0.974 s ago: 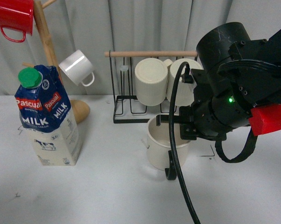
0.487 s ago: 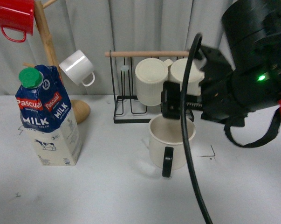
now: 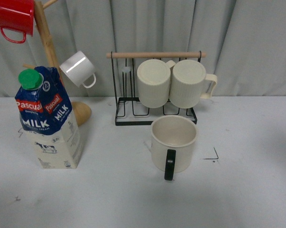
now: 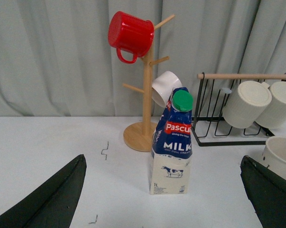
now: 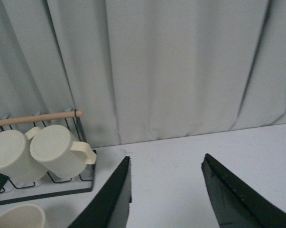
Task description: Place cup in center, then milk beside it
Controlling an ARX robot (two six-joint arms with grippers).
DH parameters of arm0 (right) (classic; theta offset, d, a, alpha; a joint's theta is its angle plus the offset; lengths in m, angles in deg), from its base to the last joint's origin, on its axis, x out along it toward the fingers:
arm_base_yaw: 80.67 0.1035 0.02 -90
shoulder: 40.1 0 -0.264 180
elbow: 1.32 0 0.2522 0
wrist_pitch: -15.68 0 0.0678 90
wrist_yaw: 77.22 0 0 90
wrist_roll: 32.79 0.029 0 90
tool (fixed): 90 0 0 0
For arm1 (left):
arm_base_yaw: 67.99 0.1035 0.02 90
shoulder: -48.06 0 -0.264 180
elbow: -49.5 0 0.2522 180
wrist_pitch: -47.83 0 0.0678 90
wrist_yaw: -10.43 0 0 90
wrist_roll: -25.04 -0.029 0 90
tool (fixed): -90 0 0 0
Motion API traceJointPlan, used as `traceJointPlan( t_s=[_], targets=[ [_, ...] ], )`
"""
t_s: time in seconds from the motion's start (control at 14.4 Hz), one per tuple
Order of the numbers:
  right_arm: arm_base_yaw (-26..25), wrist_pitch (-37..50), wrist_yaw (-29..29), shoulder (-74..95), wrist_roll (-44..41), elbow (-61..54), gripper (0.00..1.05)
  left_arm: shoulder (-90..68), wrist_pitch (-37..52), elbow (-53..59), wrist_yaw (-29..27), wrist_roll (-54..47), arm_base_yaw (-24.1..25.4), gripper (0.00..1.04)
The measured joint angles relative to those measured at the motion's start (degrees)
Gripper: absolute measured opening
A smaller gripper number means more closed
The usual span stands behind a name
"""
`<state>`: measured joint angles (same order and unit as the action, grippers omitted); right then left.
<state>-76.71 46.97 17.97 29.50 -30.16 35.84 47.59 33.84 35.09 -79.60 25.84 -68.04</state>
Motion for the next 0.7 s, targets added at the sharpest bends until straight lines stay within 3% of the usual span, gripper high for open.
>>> traceJointPlan(
  t_s=[0.07,0.14,0.28,0.7],
  targets=[
    [-1.16,0.07,-0.57,-7.48,-0.96,-6.12,0.39,0.0,0.02,0.0,0.07,0.0,0.0,0.98],
    [-2.99,-0.07,-4.76,-10.32,-1.62,-8.85,0.26,0.0,0.02,0.0,0.15,0.0,-0.04,0.98],
    [-3.98,-1.29,-5.05,-14.36,-2.16,-12.63,0.01,0.0,0.0,0.0,-0.09,0.0,0.04,0.98],
    [-3.98,-9.16,-5.16,-29.4,-2.32,-19.54,0.02,0.0,0.02,0.0,0.02,0.0,0.04,0.98]
  ],
)
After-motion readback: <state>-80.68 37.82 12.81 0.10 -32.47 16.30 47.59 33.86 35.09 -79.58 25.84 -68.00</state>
